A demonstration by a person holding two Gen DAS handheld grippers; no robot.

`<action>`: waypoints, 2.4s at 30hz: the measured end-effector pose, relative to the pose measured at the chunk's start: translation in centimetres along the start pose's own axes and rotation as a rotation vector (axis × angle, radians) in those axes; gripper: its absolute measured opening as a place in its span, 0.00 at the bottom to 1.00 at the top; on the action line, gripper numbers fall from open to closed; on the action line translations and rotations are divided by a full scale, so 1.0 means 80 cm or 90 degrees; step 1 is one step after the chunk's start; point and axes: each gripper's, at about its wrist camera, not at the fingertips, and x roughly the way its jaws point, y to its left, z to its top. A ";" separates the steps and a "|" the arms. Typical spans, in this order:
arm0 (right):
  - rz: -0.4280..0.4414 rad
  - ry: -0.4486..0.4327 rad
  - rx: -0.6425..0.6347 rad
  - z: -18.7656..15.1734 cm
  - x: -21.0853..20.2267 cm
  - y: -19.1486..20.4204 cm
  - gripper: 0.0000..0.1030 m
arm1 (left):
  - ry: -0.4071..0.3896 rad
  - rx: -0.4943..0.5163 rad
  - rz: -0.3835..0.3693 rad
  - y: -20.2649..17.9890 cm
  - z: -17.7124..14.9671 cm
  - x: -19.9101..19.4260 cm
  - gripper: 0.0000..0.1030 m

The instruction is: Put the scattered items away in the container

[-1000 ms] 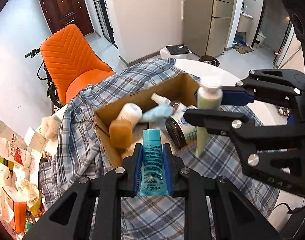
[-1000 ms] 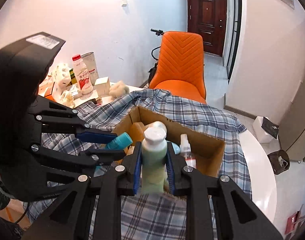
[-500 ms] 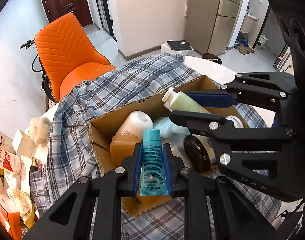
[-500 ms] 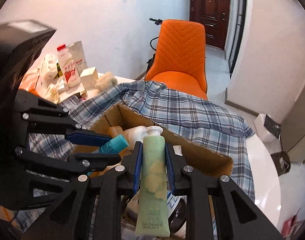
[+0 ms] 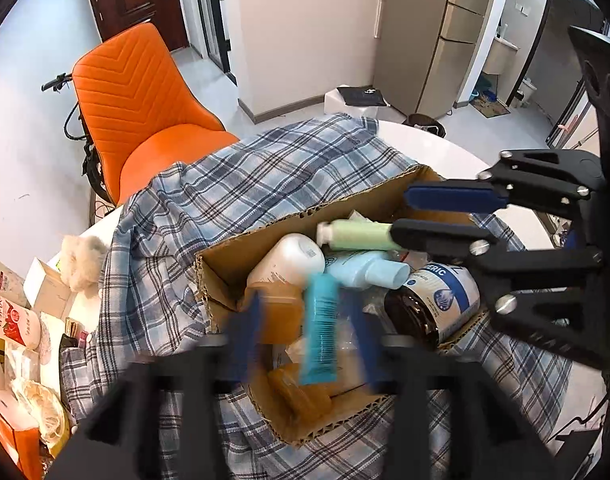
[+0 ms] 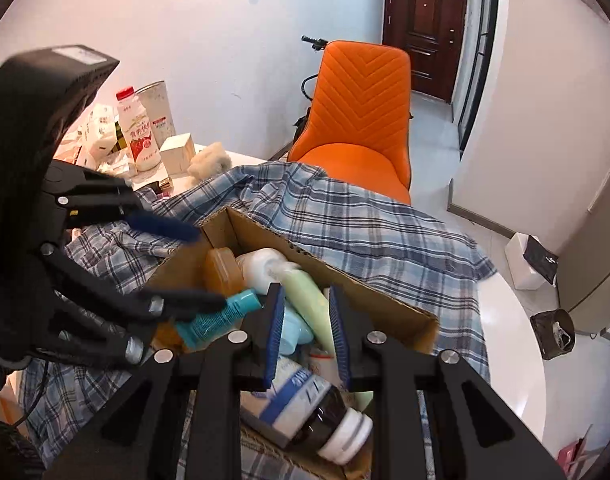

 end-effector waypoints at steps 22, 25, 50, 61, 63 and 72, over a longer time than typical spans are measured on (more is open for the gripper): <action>-0.114 -0.054 0.095 -0.094 -0.069 0.036 1.00 | -0.049 -0.052 0.070 -0.036 -0.086 -0.034 0.83; -0.103 -0.066 0.175 -0.116 -0.079 0.039 1.00 | -0.064 -0.070 0.076 -0.046 -0.108 -0.041 0.83; -0.204 -0.113 0.252 -0.249 -0.163 0.161 1.00 | -0.075 -0.127 0.132 -0.087 -0.290 -0.110 0.83; -0.190 -0.121 0.290 -0.309 -0.187 0.191 1.00 | -0.128 -0.141 0.124 -0.128 -0.341 -0.145 0.83; -0.198 -0.130 0.295 -0.320 -0.198 0.196 1.00 | -0.140 -0.138 0.128 -0.138 -0.348 -0.152 0.83; -0.221 -0.145 0.286 -0.349 -0.221 0.230 1.00 | -0.166 -0.141 0.118 -0.164 -0.391 -0.174 0.83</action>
